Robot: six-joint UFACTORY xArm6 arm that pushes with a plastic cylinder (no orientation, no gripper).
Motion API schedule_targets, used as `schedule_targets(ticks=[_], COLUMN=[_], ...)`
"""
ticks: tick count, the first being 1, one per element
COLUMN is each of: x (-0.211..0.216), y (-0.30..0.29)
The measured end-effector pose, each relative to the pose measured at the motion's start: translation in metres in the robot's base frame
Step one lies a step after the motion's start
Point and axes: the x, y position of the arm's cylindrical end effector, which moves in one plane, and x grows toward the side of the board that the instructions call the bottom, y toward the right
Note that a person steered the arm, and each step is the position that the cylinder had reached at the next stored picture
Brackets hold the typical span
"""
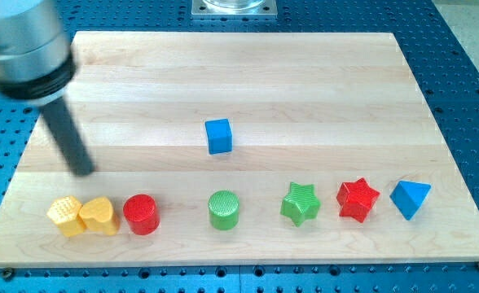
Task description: Slide the yellow hexagon to the bottom left of the blue cube
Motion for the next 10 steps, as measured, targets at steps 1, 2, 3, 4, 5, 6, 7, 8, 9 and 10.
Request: schedule_targets(ticks=[1, 2, 3, 4, 5, 6, 7, 8, 9, 10], x=[0.063, 0.098, 0.101, 0.065, 0.055, 0.071, 0.088, 0.089, 0.089, 0.087], y=[-0.032, -0.014, 0.037, 0.058, 0.058, 0.057, 0.056, 0.041, 0.032, 0.015])
